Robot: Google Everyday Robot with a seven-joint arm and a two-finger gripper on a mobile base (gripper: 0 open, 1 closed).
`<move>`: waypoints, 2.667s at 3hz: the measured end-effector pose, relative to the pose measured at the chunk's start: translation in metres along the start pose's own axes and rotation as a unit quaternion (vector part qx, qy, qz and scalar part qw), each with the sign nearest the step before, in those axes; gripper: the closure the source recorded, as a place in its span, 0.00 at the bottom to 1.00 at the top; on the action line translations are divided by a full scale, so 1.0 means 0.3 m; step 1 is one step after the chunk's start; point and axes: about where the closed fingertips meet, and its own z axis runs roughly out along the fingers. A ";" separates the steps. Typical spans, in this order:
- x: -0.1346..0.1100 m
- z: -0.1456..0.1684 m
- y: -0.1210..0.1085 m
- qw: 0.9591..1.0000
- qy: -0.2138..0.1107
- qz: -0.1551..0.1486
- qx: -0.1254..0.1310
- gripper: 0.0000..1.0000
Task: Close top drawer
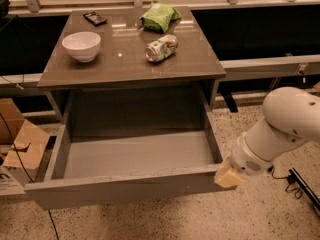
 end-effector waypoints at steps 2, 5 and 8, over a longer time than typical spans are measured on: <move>-0.043 0.044 -0.126 1.000 -0.024 0.010 0.013 1.00; -0.056 0.077 -0.264 0.996 -0.044 0.020 0.070 1.00; -0.109 0.095 -0.406 0.995 -0.057 0.002 0.079 1.00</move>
Offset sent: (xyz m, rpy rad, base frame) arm 0.2072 0.0139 0.0095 0.1518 -0.2266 -0.1093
